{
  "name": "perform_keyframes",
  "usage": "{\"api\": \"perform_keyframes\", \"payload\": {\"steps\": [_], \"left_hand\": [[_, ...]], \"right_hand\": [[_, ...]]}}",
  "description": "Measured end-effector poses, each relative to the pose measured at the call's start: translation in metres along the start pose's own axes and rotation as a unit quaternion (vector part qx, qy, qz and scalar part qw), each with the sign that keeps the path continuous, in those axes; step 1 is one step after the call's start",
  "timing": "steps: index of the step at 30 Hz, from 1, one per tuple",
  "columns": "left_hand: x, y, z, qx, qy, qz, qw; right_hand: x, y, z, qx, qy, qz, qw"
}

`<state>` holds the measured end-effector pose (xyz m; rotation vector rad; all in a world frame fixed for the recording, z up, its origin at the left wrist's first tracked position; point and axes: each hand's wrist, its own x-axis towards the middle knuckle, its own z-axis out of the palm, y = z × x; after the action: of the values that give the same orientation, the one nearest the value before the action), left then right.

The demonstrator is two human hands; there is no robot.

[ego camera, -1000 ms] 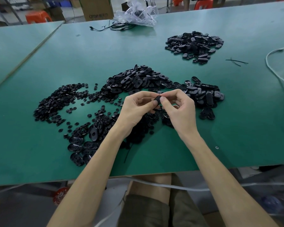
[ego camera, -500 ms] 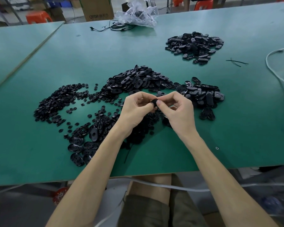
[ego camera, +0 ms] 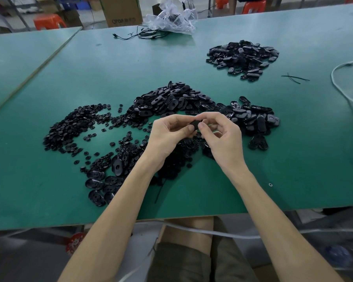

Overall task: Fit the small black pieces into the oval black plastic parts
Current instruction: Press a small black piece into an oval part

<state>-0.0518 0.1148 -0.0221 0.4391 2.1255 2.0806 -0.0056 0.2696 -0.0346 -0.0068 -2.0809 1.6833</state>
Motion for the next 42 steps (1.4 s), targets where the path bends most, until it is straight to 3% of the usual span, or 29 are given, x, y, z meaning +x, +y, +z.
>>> {"api": "perform_keyframes", "payload": {"steps": [9, 14, 18, 24, 29, 36, 42], "left_hand": [[0.001, 0.001, -0.001, 0.017, 0.019, 0.010, 1.000], [0.005, 0.000, -0.004, 0.055, 0.085, 0.033, 0.994], [0.005, -0.002, -0.010, 0.220, 0.170, 0.048, 0.959], [0.007, -0.011, -0.007, 0.422, 0.121, 0.008, 0.899], [0.005, -0.013, -0.005, 0.485, 0.047, 0.064, 0.871], [0.006, -0.015, -0.007, 0.470, 0.061, 0.093, 0.876], [0.004, -0.010, -0.005, 0.381, 0.131, 0.115, 0.908]], "right_hand": [[0.000, -0.005, 0.003, -0.028, -0.021, -0.005, 0.999], [0.002, -0.006, 0.000, -0.028, 0.107, 0.011, 0.994], [0.006, 0.001, -0.002, -0.032, 0.190, 0.061, 0.979], [0.008, 0.006, -0.003, -0.029, 0.190, 0.104, 0.976], [0.005, 0.003, -0.002, -0.019, 0.225, 0.082, 0.971], [0.006, 0.003, -0.002, -0.018, 0.230, 0.070, 0.971], [0.005, 0.003, 0.000, -0.079, 0.107, 0.026, 0.991]]}}
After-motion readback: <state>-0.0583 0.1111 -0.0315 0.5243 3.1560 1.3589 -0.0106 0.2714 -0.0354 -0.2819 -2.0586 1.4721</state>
